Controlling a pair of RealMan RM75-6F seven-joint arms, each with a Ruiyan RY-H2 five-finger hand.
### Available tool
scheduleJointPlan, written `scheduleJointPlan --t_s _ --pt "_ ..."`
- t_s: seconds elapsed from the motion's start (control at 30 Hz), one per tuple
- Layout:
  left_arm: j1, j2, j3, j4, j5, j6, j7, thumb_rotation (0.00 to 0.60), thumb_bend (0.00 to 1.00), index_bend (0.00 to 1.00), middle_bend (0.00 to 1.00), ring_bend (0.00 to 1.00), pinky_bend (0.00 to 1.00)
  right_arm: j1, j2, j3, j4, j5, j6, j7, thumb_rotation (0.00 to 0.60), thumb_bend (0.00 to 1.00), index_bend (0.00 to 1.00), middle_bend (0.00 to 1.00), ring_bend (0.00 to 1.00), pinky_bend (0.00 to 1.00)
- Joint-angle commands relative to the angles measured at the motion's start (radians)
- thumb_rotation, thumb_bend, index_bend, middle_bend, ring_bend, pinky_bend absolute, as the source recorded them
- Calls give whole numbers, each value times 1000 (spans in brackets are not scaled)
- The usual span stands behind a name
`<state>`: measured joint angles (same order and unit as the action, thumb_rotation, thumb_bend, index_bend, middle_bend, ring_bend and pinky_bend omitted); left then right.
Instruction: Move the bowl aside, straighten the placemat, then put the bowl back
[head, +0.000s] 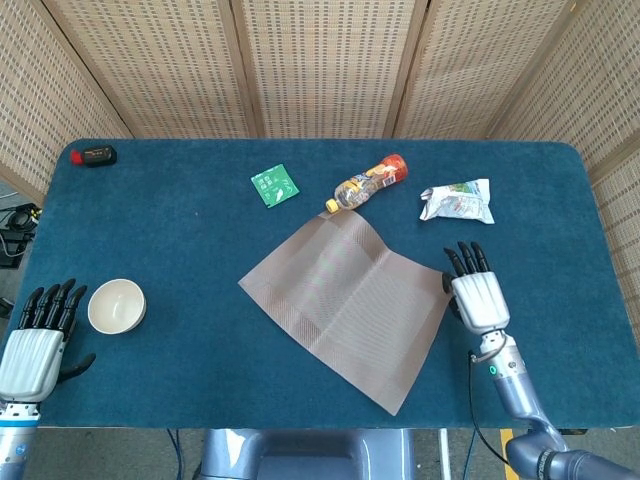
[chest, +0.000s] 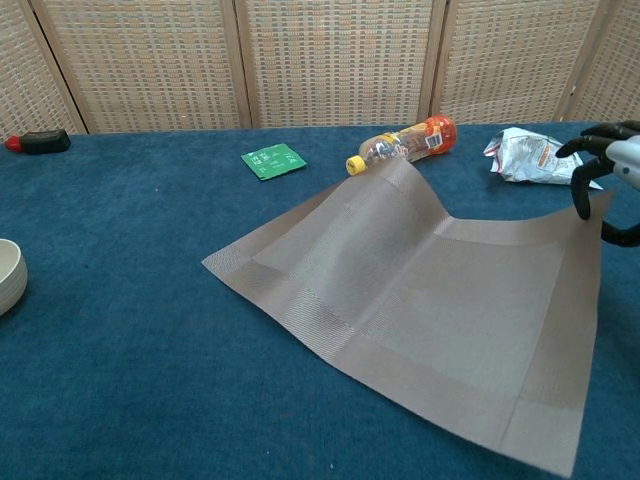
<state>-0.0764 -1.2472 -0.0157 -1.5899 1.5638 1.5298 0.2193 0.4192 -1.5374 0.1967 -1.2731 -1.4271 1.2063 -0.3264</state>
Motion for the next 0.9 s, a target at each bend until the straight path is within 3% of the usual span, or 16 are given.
scheduleJointPlan --t_s 0.03,0.2,0.33,0.53,0.67,0.9 --pt "-1 -1 -1 3 -2 -3 -2 600 132 0 0 0 0 36 12 52 39 64 -36 -63 600 548 690 211 29 0" --pt "-2 0 -3 6 -5 -3 -9 600 132 0 0 0 0 40 37 86 62 119 -28 -114 600 491 610 134 10 0" --pt "-3 -1 -1 6 -2 -5 -7 600 131 0 0 0 0 6 82 89 34 158 0 -126 600 397 384 4 0 0" --pt "-1 -1 4 1 7 0 -1 600 132 0 0 0 0 -48 129 71 -24 181 40 -77 600 336 106 0 0 0" --pt "-3 -5 9 -3 20 1 4 600 125 0 0 0 0 -112 165 38 -92 157 96 20 600 295 80 0 0 0" --pt "-14 -8 9 -11 25 -14 -1 600 69 0 0 0 0 -220 195 -61 -193 0 264 176 600 202 36 0 0 0"
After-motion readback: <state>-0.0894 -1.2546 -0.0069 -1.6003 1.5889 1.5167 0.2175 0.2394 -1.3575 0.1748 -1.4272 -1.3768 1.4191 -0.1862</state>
